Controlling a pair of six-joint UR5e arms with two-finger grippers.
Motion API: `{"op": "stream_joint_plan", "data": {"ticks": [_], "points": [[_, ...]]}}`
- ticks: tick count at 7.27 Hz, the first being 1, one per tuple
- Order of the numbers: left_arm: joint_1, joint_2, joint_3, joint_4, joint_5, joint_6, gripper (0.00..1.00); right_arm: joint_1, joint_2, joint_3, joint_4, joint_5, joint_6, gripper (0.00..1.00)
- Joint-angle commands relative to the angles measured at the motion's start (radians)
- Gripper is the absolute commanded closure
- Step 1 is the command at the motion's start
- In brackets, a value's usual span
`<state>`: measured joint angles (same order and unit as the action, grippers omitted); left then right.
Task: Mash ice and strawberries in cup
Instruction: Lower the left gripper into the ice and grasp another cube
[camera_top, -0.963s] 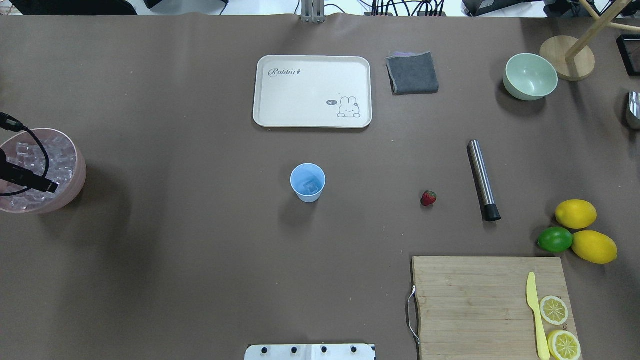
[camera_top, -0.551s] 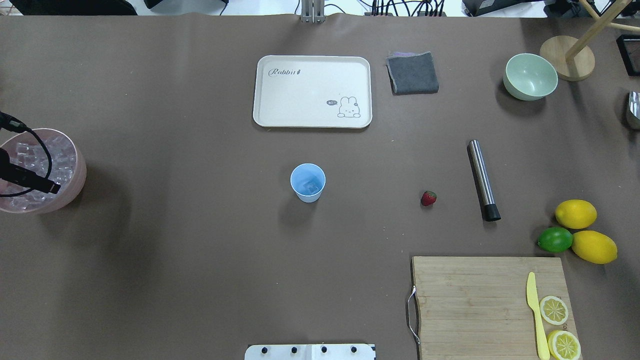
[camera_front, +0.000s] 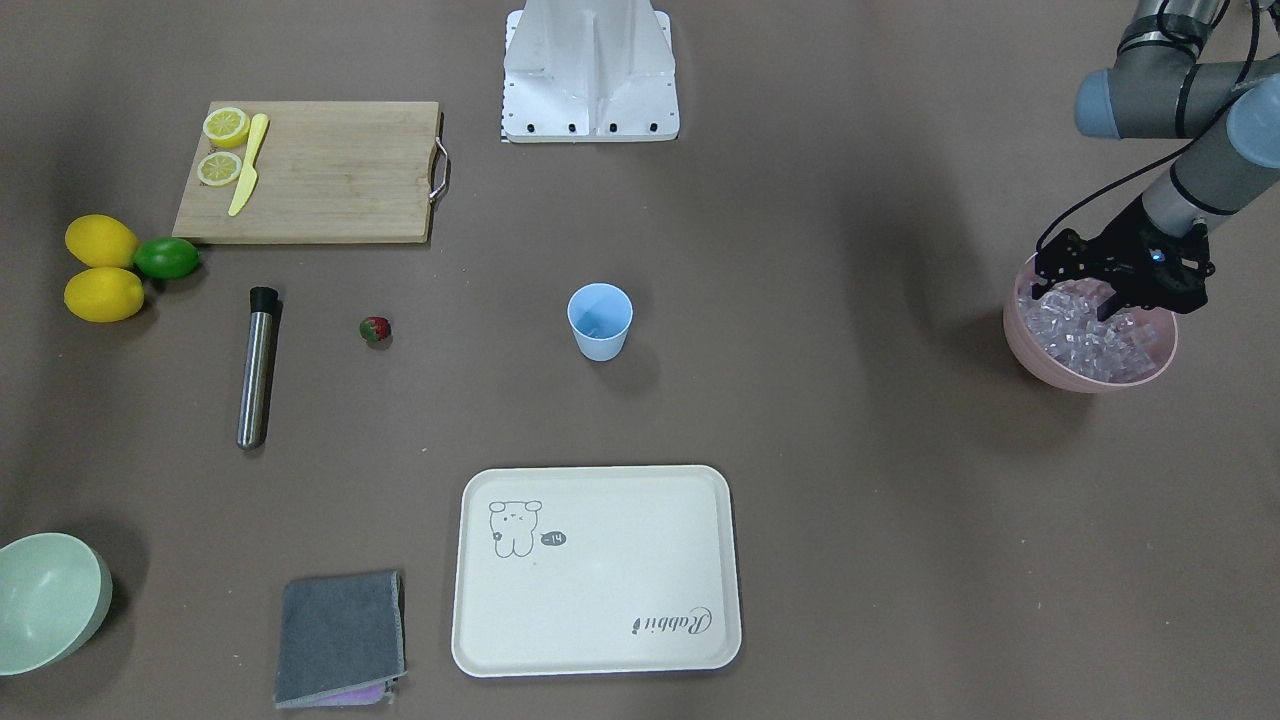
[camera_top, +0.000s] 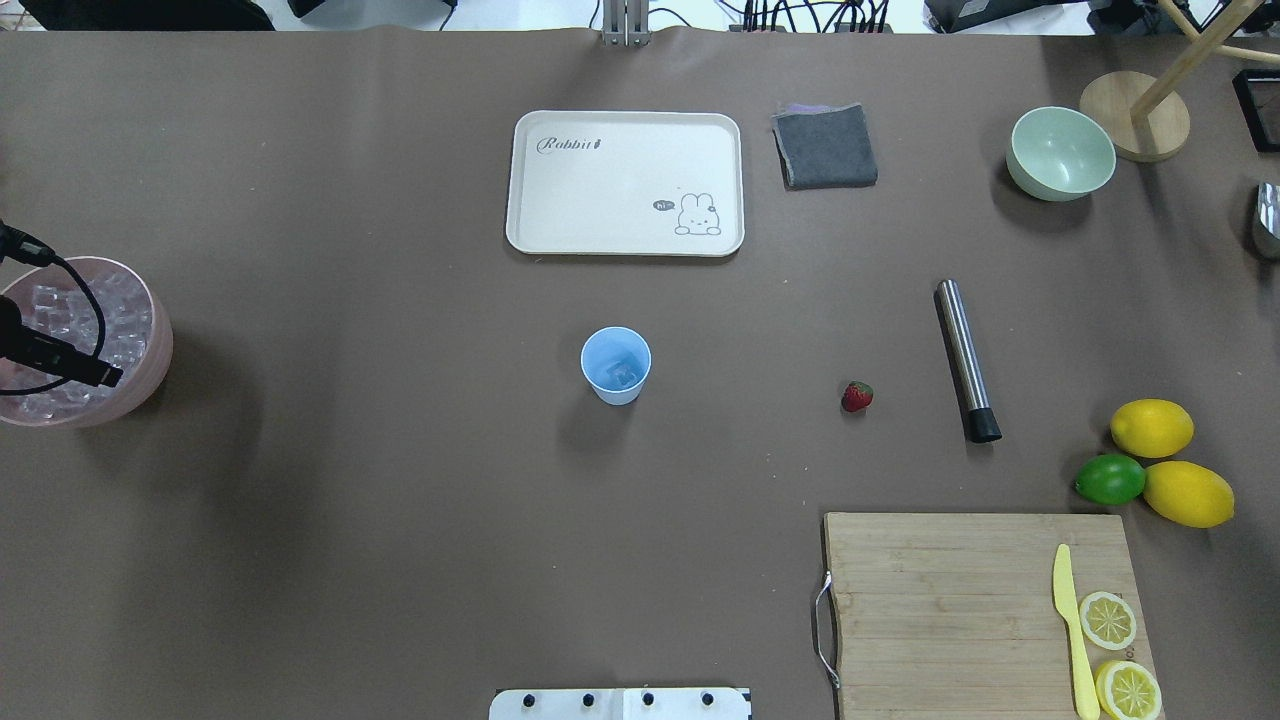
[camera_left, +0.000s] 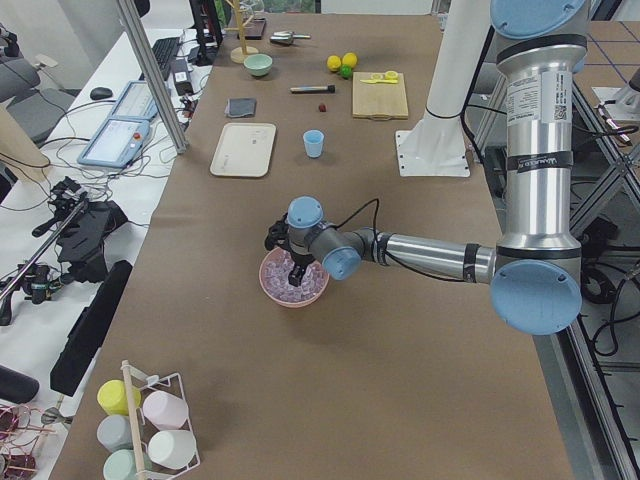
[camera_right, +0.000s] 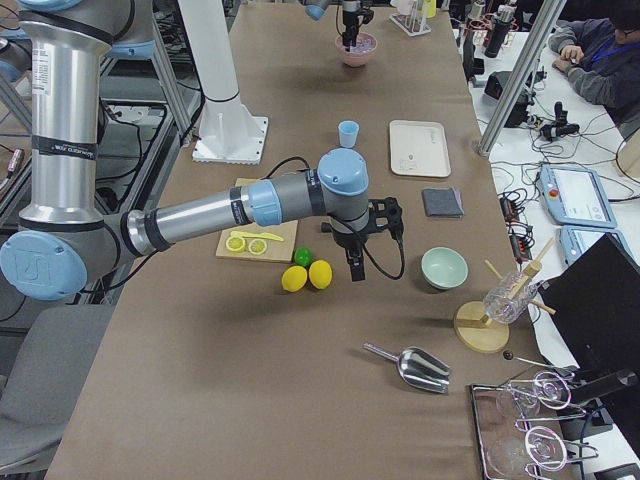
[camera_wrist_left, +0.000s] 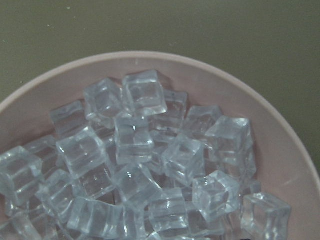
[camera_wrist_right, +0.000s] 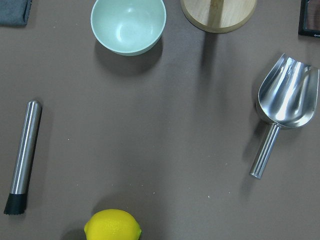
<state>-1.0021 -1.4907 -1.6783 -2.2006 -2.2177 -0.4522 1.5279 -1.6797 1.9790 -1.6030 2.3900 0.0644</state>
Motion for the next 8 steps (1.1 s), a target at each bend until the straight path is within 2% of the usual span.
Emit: {"op": "stream_joint_plan", "data": {"ticks": [1,3,5,8], "points": [[0.000,0.003,0.000,-0.004,0.006,0.001,0.21,0.000,0.000,0.001,0.000,0.000,-0.002,0.00],[0.000,0.006,0.000,-0.004,0.007,0.001,0.24,0.000,0.000,0.001,0.000,0.000,-0.002,0.00],[0.000,0.006,0.000,-0.004,0.006,0.001,0.48,0.000,0.000,0.000,0.000,0.000,-0.002,0.00],[0.000,0.006,-0.015,-0.001,0.000,0.001,0.75,0.000,0.000,0.001,0.000,0.001,-0.002,0.00]]}}
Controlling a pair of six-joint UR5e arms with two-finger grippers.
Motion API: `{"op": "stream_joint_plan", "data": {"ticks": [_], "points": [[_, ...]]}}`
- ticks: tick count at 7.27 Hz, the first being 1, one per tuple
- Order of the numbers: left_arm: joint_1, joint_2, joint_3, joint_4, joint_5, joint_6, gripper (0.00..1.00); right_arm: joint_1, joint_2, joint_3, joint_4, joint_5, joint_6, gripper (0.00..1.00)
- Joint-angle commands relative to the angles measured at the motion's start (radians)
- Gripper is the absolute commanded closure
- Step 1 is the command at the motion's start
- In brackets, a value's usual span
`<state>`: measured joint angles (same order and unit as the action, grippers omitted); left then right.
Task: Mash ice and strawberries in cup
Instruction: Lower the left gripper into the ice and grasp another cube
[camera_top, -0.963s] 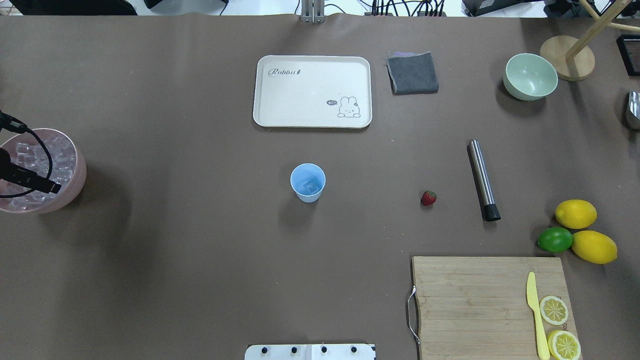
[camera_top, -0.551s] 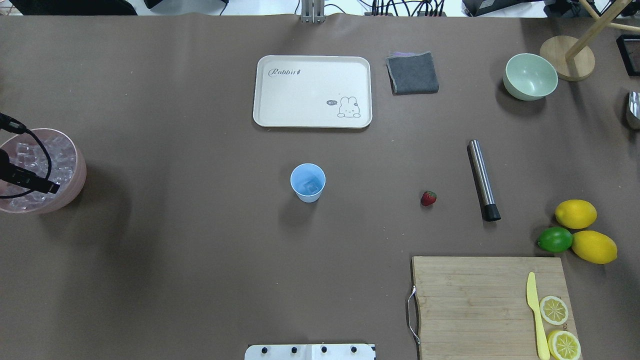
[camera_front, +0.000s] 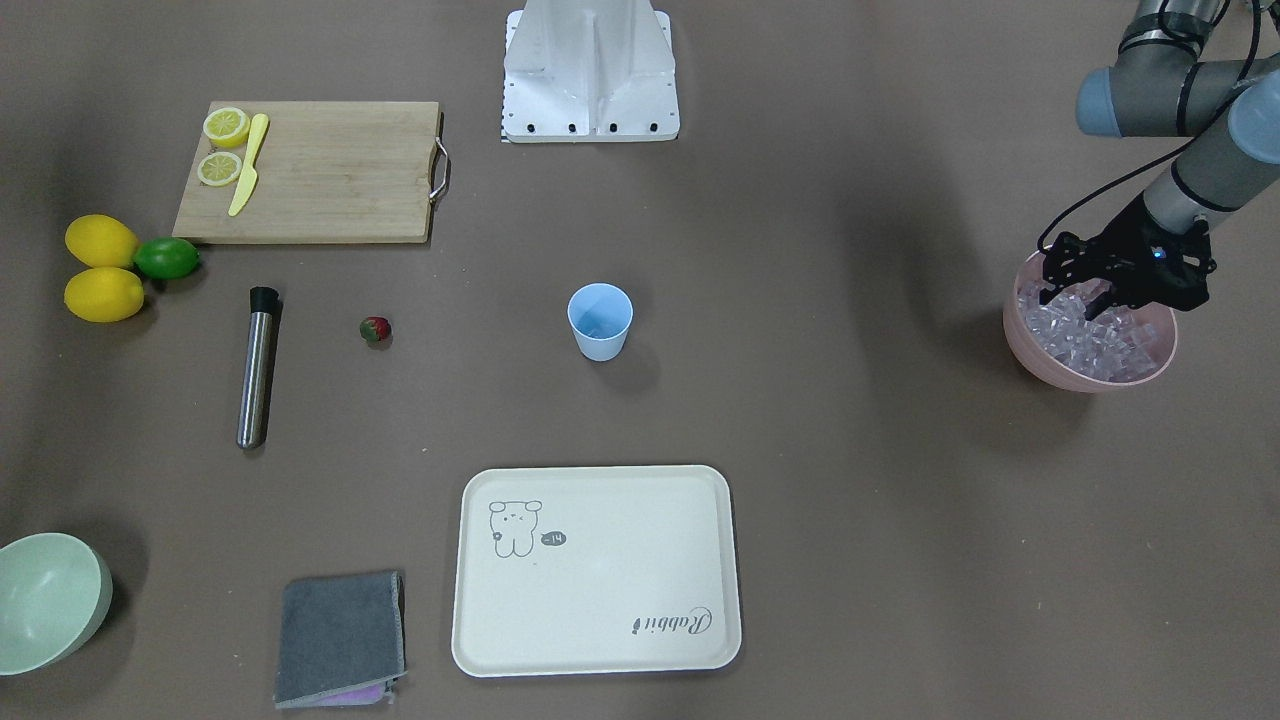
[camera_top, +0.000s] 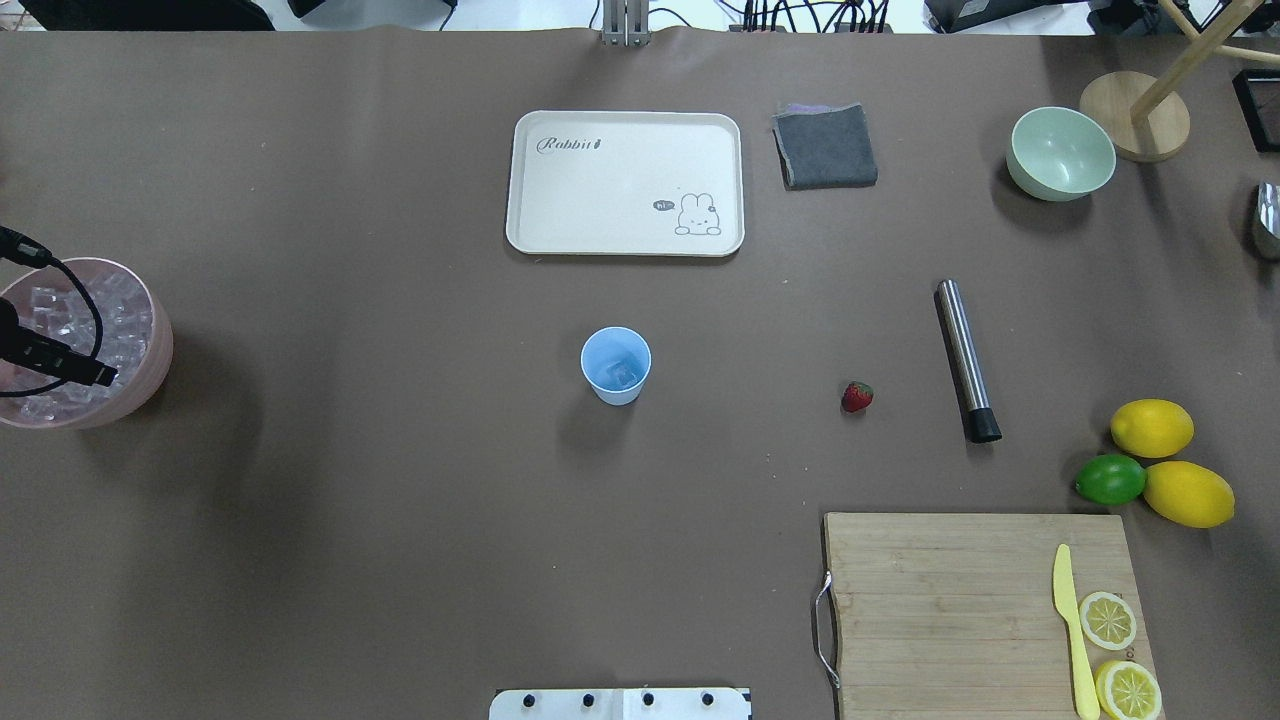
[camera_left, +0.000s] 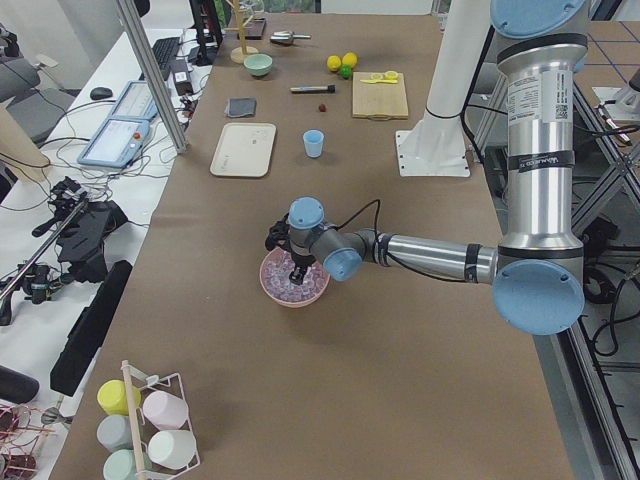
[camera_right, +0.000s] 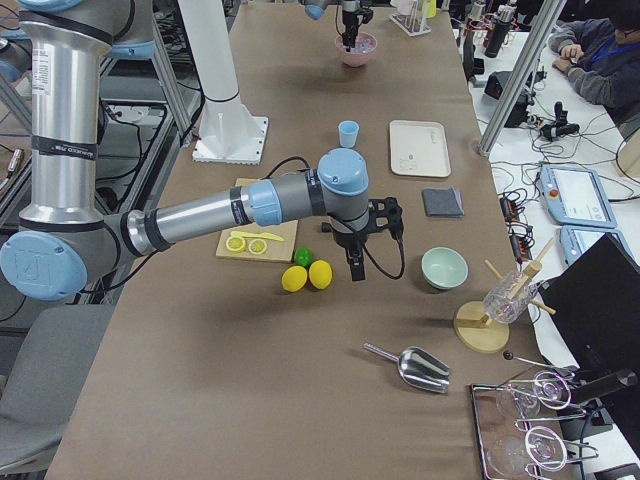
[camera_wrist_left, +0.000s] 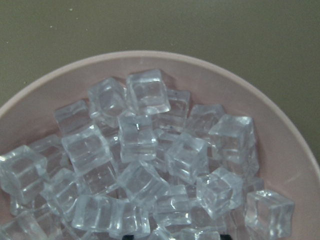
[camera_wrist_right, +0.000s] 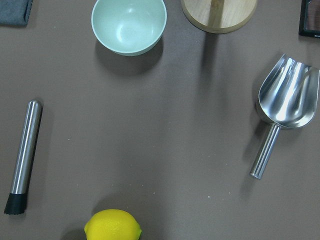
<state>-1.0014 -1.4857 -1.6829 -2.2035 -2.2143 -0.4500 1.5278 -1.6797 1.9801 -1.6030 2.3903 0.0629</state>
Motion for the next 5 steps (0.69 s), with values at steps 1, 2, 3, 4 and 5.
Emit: {"op": "stream_joint_plan", "data": {"ticks": [1,2,3,4,5], "points": [[-0.002,0.002,-0.024,0.005,-0.005,0.001,0.77,0.000,0.000,-0.001,0.000,0.001,0.000,0.00],[-0.005,0.004,-0.037,0.011,-0.008,0.002,0.77,0.000,0.000,-0.001,0.000,0.001,0.000,0.00],[-0.009,0.005,-0.041,0.013,-0.039,0.001,0.77,0.000,0.000,-0.001,0.000,0.001,0.000,0.00],[-0.014,0.007,-0.046,0.013,-0.053,0.002,0.77,0.000,0.002,0.000,0.000,0.001,0.001,0.00],[-0.014,0.007,-0.046,0.013,-0.054,0.002,0.77,0.000,0.002,0.000,0.000,0.001,0.002,0.00]]}}
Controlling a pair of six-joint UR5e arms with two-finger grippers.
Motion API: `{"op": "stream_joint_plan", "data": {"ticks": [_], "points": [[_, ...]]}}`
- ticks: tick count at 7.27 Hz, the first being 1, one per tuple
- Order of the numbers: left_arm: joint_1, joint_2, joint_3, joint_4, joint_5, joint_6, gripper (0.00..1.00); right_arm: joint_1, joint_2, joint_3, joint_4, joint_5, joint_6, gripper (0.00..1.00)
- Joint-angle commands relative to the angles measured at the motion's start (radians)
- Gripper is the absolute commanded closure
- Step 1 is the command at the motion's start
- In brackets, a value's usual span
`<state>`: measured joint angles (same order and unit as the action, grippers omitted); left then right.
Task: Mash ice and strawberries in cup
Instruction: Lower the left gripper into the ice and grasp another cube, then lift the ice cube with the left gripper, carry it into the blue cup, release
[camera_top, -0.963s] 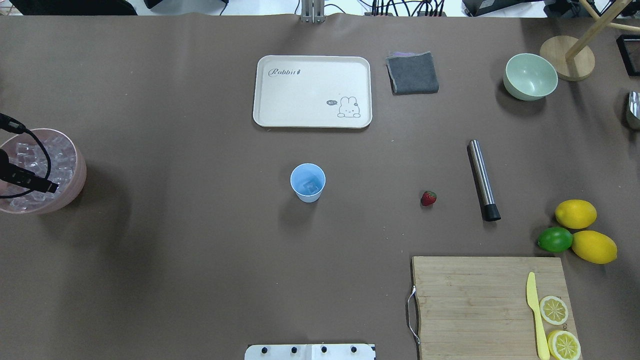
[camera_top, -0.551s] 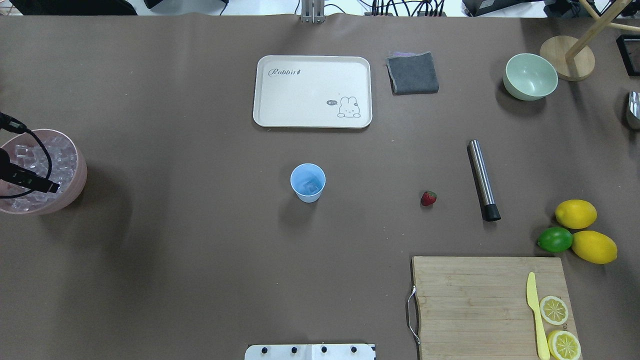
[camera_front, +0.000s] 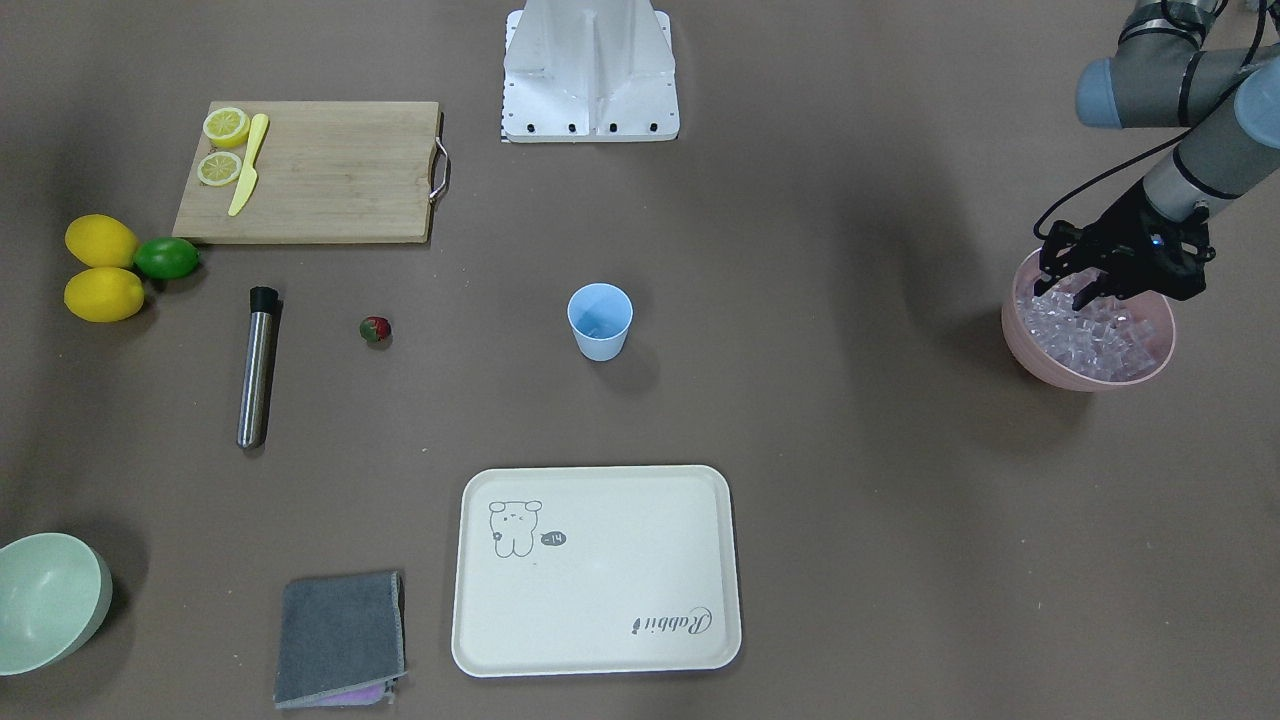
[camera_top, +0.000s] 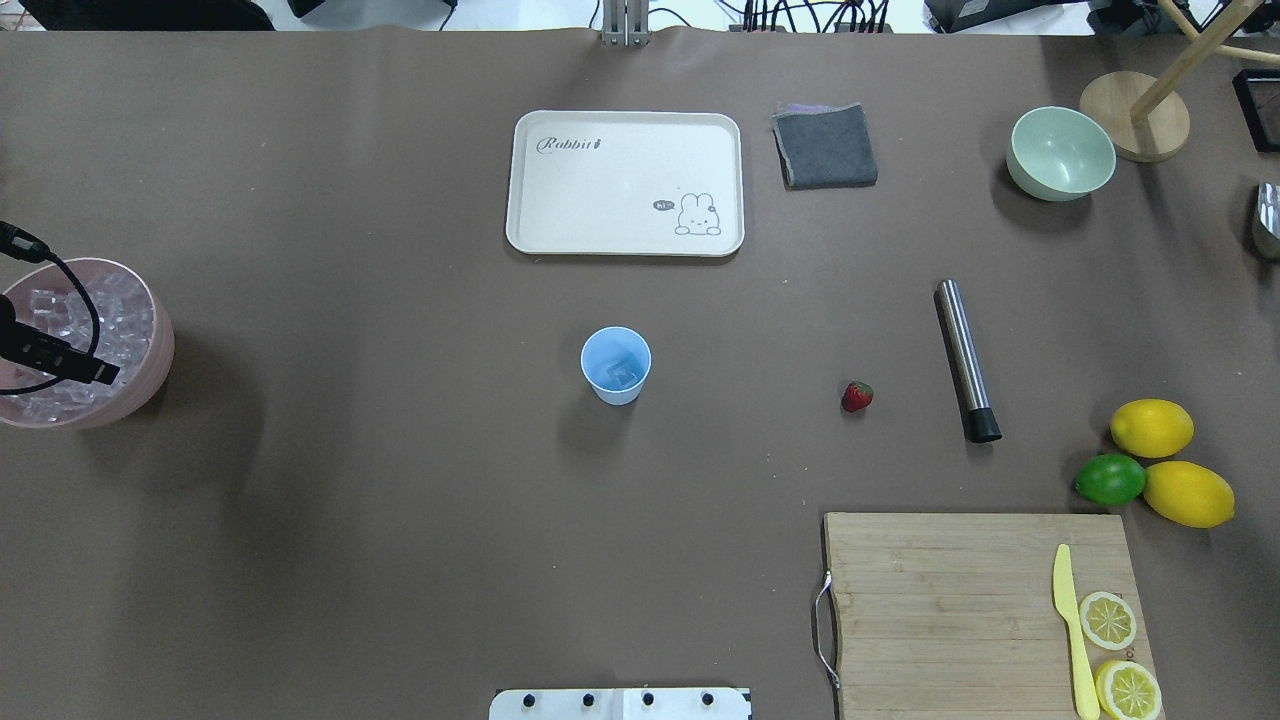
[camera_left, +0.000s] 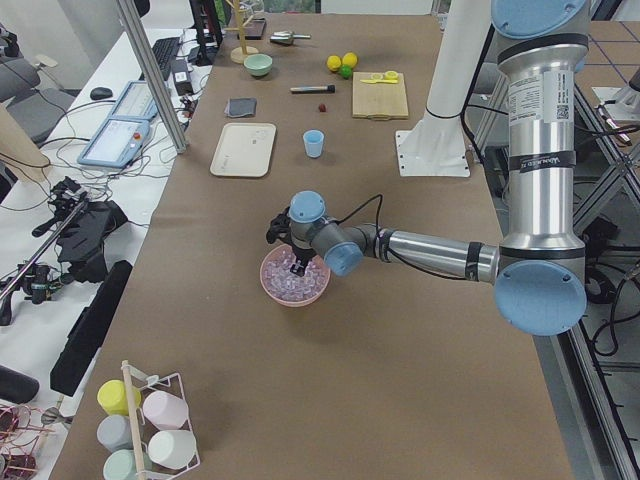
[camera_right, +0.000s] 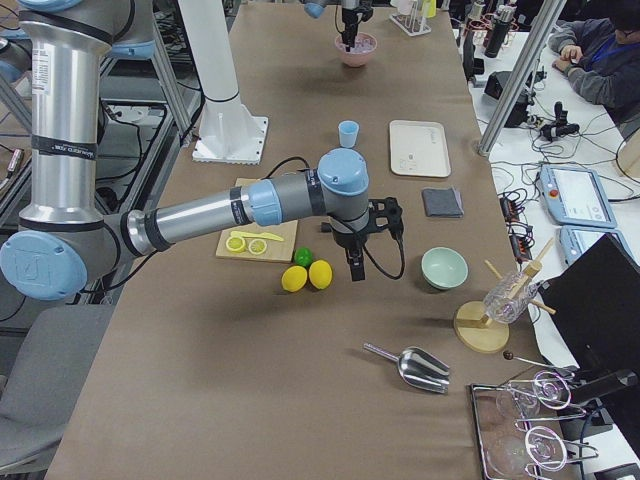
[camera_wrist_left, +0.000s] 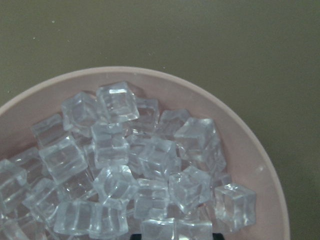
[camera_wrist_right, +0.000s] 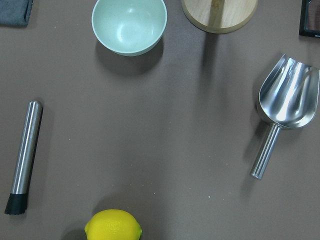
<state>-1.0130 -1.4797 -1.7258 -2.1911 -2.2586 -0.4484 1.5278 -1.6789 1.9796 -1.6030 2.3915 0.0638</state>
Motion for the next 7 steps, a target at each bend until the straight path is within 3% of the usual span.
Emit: {"op": "stream_joint_plan", "data": {"ticks": [1,4,6,7], "points": [[-0.004,-0.001,-0.006,0.001,-0.010,0.000,0.78,0.000,0.001,0.001,0.000,0.000,0.001,0.00],[-0.037,-0.014,-0.008,0.011,-0.030,0.010,0.85,0.000,0.001,0.001,0.000,0.000,0.001,0.00],[-0.096,-0.019,-0.014,0.011,-0.056,0.016,1.00,0.000,-0.001,0.001,0.000,0.000,0.001,0.00],[-0.122,-0.022,-0.024,0.011,-0.064,0.064,1.00,0.000,-0.001,0.001,0.000,0.000,0.001,0.00]]}}
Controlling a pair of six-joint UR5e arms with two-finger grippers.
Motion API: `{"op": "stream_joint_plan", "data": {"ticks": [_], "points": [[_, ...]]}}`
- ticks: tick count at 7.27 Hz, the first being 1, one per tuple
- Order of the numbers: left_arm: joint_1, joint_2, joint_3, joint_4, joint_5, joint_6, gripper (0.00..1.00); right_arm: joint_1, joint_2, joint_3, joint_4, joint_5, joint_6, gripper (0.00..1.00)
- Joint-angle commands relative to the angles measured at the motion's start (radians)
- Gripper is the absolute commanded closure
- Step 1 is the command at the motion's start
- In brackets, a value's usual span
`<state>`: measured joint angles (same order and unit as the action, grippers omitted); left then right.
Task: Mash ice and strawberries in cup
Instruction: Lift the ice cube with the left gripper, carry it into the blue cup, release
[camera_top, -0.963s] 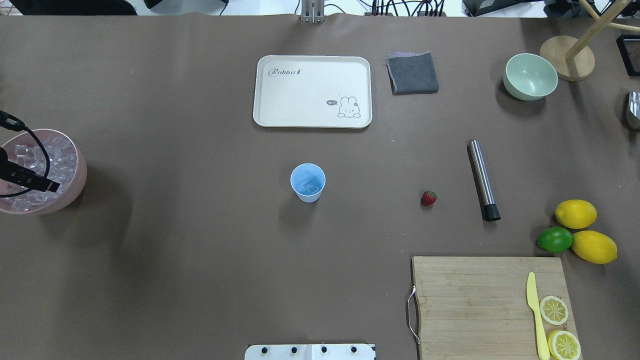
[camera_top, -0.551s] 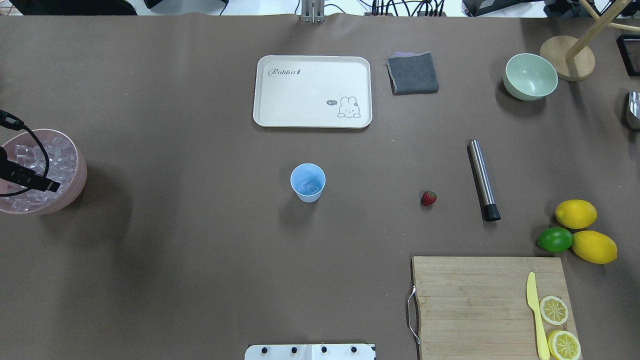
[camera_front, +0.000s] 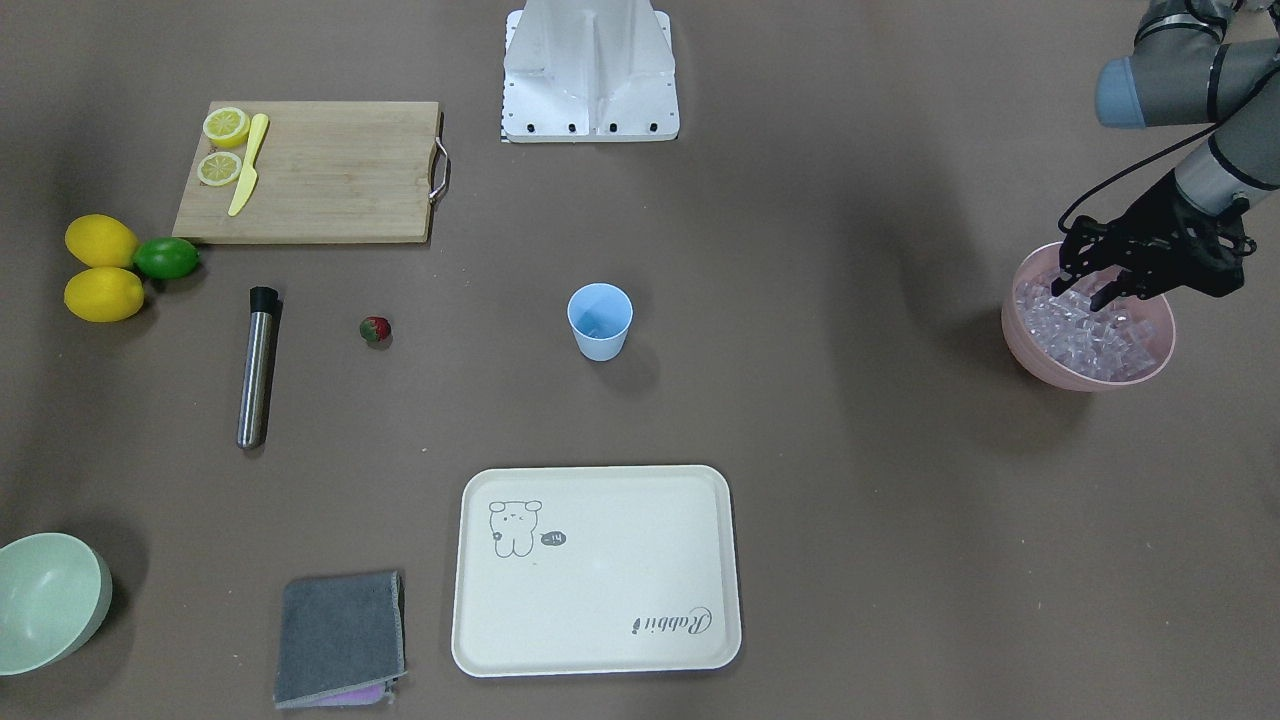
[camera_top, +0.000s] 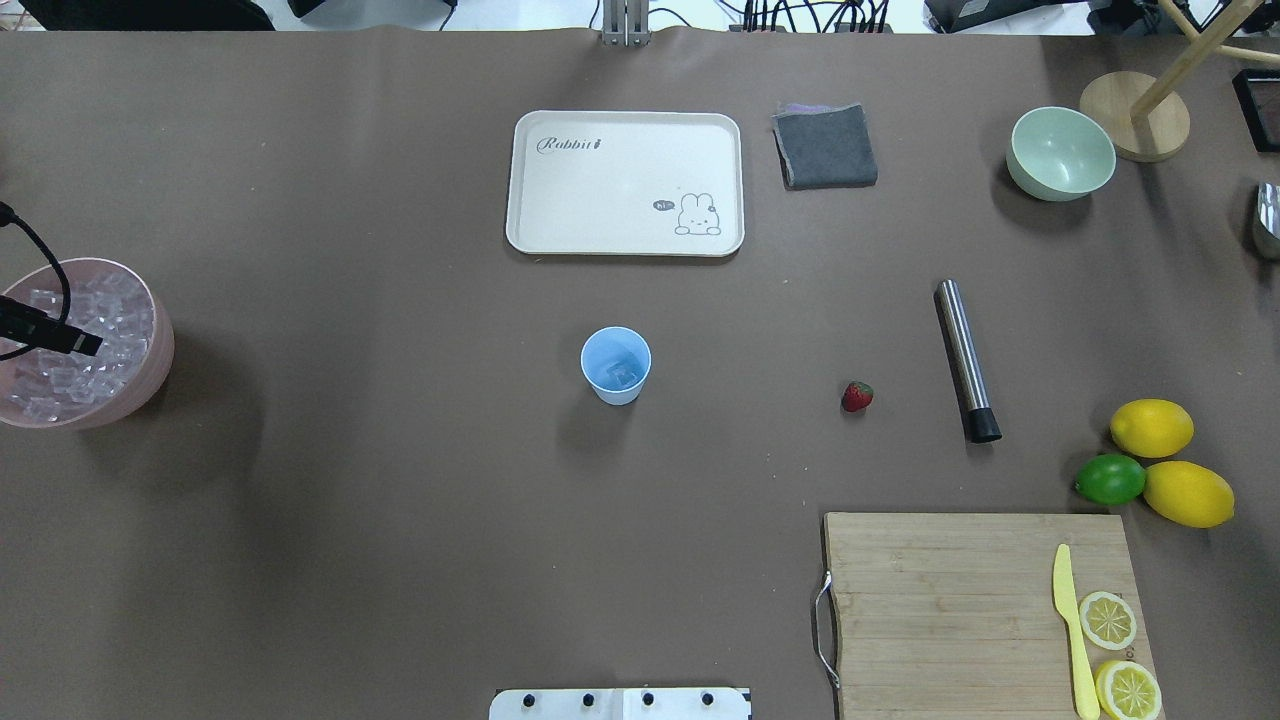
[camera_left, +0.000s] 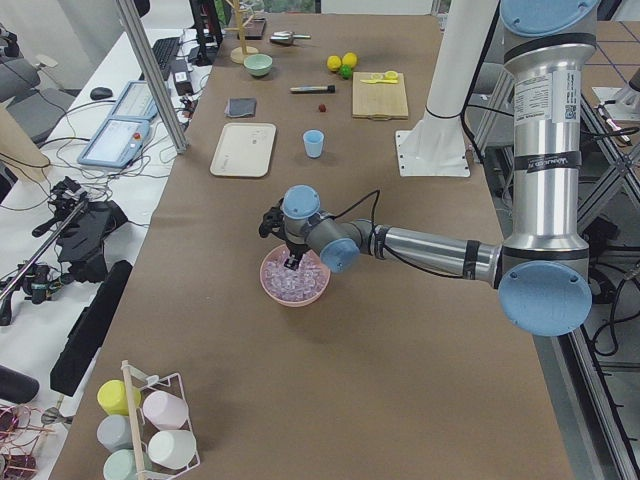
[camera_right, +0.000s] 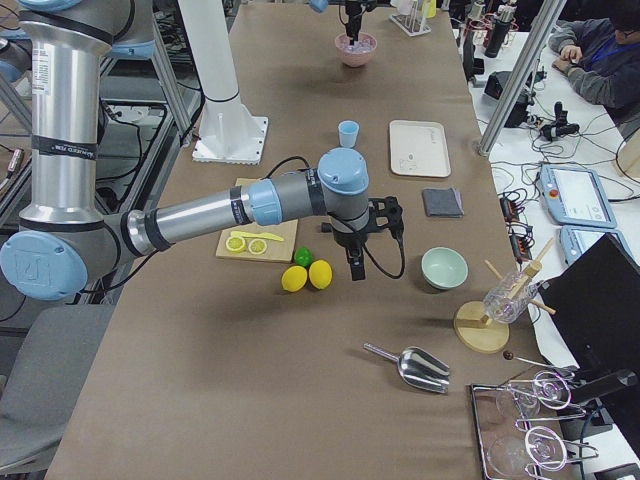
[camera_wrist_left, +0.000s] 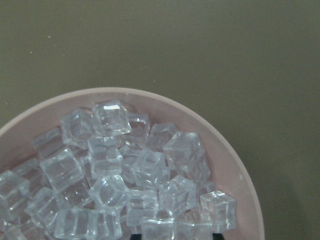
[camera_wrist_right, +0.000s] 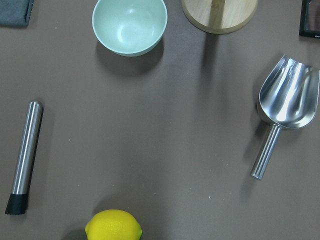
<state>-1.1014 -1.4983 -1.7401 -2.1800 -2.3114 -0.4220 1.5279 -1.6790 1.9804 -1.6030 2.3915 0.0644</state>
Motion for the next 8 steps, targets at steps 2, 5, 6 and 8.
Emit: {"op": "stream_joint_plan", "data": {"ticks": [2,5,6,8], "points": [[-0.069,-0.039,-0.015,0.006,-0.023,0.083,1.00,0.000,0.001,0.000,0.000,0.002,0.000,0.00],[-0.095,-0.193,-0.045,0.091,-0.080,-0.225,1.00,0.000,0.001,0.002,0.000,0.005,0.003,0.00],[-0.059,-0.235,-0.058,0.088,-0.077,-0.338,1.00,0.000,0.001,0.000,0.000,0.005,0.005,0.00],[0.055,-0.333,-0.061,0.062,0.001,-0.603,1.00,-0.002,0.002,0.002,0.000,0.006,0.006,0.00]]}}
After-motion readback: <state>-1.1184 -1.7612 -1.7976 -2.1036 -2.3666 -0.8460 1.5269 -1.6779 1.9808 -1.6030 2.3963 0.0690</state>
